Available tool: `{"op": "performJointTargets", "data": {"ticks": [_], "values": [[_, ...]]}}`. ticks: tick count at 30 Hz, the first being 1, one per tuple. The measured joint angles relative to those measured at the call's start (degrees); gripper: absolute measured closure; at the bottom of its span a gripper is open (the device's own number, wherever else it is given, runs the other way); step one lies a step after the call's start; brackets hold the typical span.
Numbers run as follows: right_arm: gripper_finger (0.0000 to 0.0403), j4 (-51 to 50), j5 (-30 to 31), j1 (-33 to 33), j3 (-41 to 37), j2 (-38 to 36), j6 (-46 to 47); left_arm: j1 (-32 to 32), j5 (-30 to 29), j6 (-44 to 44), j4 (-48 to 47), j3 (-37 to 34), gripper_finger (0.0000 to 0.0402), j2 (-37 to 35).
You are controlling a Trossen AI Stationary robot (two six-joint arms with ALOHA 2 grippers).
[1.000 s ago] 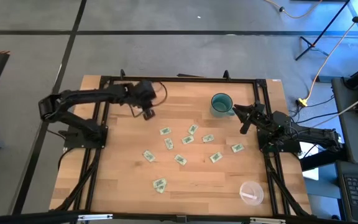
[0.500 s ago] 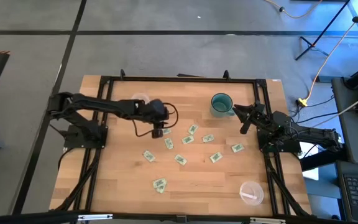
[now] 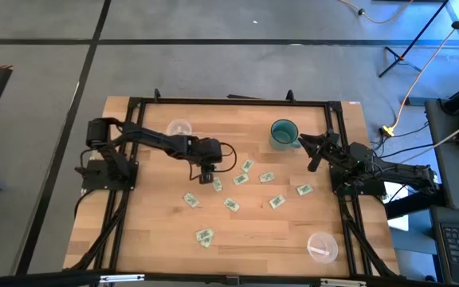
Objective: Pick and place Stevia / Truvia into bins
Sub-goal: Put the stevia packet into the top transparent container
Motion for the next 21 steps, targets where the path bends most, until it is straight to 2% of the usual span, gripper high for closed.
{"op": "performJointTargets", "data": {"ticks": [10,21], "values": [[0.0301,0.02,0.02,-0.02,-0.02,0.00,-0.08,0.00,1.09,0.45,0.31,0.28,0.0311,3.58],[0.0301,0.01,0.01,0.00,-0.01,-0.01,-0.15,0.00,2.50,2.18,0.01,0.15,0.0367,3.74]]}}
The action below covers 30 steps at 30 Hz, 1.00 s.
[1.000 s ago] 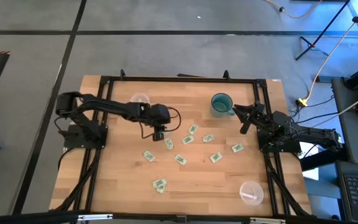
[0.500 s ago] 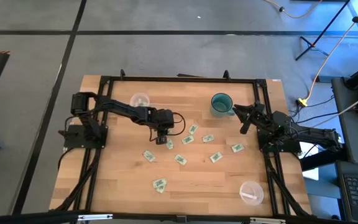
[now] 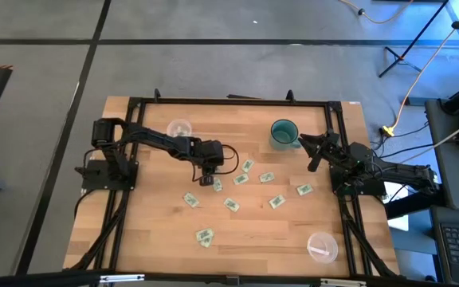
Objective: Pick and place Stevia / Truvia into bins
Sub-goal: Put the stevia packet into the top transparent container
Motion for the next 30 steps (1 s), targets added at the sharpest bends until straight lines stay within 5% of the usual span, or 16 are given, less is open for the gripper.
{"op": "performJointTargets", "data": {"ticks": [7,17,30], "values": [[0.0301,0.01,-0.01,0.00,0.01,0.01,0.00,0.09,-0.35,2.17,-5.82,-0.62,0.0398,-4.70],[0.0301,-0.01,-0.01,-0.01,0.00,0.01,0.00,3.18,-8.56,2.92,-16.77,-0.24,0.0398,-23.86],[0.0301,0.00,-0.01,-0.02,-0.01,0.00,0.13,20.15,-9.29,4.16,-23.24,-1.62,0.0398,-28.24]]}}
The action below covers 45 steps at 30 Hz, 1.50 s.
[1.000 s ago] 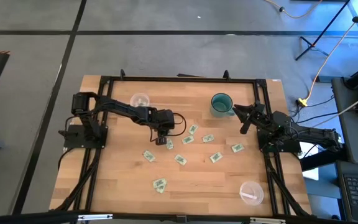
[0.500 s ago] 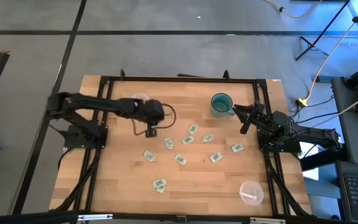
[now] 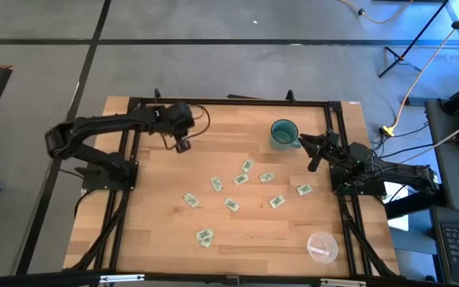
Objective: Pick and place Stevia / Truvia into bins
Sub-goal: Put the stevia packet into the top transparent container, then put the stevia packet into the bottom transparent container
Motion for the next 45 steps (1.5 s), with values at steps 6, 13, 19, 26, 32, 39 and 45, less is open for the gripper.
{"op": "performJointTargets", "data": {"ticks": [6,13,19,26,32,39,45], "values": [[0.0301,-0.01,0.00,0.00,0.01,0.00,0.00,7.44,0.40,0.15,2.78,-3.37,0.0399,0.39],[0.0301,0.00,0.00,0.01,0.00,0.01,0.00,11.76,3.31,0.16,9.10,-8.41,0.0399,0.39],[0.0301,0.00,0.00,0.00,0.02,0.02,0.02,12.35,3.44,0.11,11.25,-10.07,0.0397,0.37],[0.0301,0.00,0.00,0.00,0.00,0.01,0.02,12.28,3.27,-1.25,12.59,-10.64,0.0392,0.37],[0.0301,-0.02,0.00,0.00,0.02,0.01,0.24,12.28,2.33,-1.27,12.59,-10.64,0.0358,0.37],[0.0301,1.59,-2.94,-0.01,0.42,0.00,0.01,12.30,-2.99,-0.45,12.76,-10.00,0.0322,0.00],[0.0301,0.89,-13.38,0.04,7.91,4.53,-5.78,12.28,3.01,1.04,14.28,-8.51,0.0311,-2.89]]}}
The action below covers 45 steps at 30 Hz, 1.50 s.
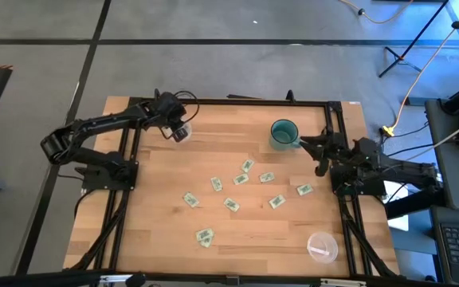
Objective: Pick and place Stevia / Truvia into bins
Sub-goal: Put the stevia packet into the bottom transparent container
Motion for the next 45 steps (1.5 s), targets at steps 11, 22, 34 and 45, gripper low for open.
{"op": "performJointTargets", "data": {"ticks": [11,22,34,45], "values": [[0.0301,-22.74,-0.19,3.57,27.65,31.29,-0.10,-0.13,12.82,-0.93,4.66,0.06,0.0312,-7.42],[0.0301,-67.96,-5.77,10.99,44.45,64.71,40.45,-2.01,16.15,-0.95,9.08,0.05,0.0313,-7.88],[0.0301,-65.75,-10.71,22.29,35.80,68.03,67.29,-4.44,16.11,0.79,8.66,0.07,0.0315,-7.86],[0.0301,-55.24,-8.56,23.52,25.03,66.24,70.83,-4.63,16.17,1.15,8.39,0.05,0.0313,-7.84]]}}
